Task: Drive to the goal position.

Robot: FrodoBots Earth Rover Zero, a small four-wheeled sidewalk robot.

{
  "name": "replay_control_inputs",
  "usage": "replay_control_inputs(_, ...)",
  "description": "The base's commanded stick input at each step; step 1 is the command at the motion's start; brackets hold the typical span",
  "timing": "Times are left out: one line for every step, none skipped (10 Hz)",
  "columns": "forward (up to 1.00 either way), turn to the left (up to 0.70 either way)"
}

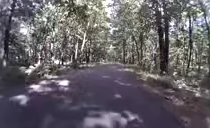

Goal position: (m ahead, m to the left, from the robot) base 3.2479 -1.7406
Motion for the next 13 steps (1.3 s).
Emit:
replay_control_inputs(0.45, 0.0)
replay_control_inputs(0.45, 0.0)
replay_control_inputs(0.45, 0.0)
replay_control_inputs(0.45, 0.0)
replay_control_inputs(0.45, 0.0)
replay_control_inputs(0.45, 0.0)
replay_control_inputs(0.45, 0.0)
replay_control_inputs(0.45, 0.0)
replay_control_inputs(0.45, 0.0)
replay_control_inputs(0.45, 0.0)
replay_control_inputs(0.45, 0.0)
replay_control_inputs(0.45, 0.0)
replay_control_inputs(0.45, 0.0)
